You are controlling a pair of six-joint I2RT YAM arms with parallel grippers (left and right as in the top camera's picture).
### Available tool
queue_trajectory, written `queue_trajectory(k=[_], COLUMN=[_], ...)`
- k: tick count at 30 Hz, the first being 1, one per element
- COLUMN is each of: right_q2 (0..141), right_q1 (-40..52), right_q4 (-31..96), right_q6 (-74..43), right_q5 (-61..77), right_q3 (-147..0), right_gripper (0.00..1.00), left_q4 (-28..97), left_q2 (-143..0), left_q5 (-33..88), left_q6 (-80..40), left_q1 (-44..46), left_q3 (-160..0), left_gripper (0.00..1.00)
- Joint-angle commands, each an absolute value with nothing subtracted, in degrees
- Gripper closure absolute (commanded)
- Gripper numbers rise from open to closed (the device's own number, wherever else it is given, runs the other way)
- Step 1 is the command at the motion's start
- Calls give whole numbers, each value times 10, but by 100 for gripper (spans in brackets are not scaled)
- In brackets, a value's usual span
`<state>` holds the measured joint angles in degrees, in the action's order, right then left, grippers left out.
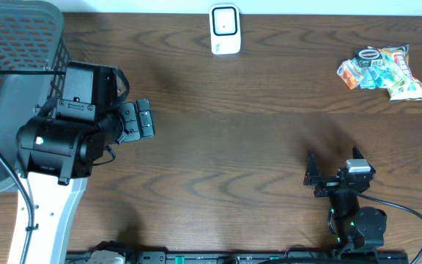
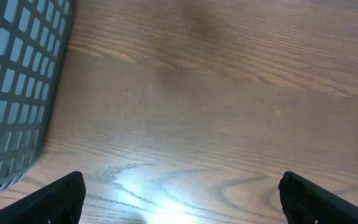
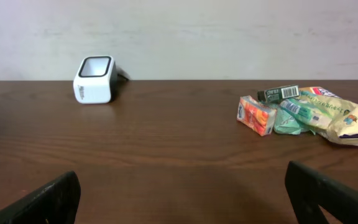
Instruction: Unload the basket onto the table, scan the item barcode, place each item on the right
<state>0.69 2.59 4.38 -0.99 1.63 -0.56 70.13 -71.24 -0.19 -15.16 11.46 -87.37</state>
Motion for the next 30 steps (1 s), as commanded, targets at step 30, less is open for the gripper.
queue_trajectory(k=[30], right_q2=[3], right_q1=[19], right_q4=[48], right_q6=[-2], right_q5=[7], right_q3=[-4], right_gripper=[1], left_q4=[703], left_q2=[-712], left_q5=[-7], left_q6=[-150], left_q1=[116], left_q3=[-880], left_gripper=[2])
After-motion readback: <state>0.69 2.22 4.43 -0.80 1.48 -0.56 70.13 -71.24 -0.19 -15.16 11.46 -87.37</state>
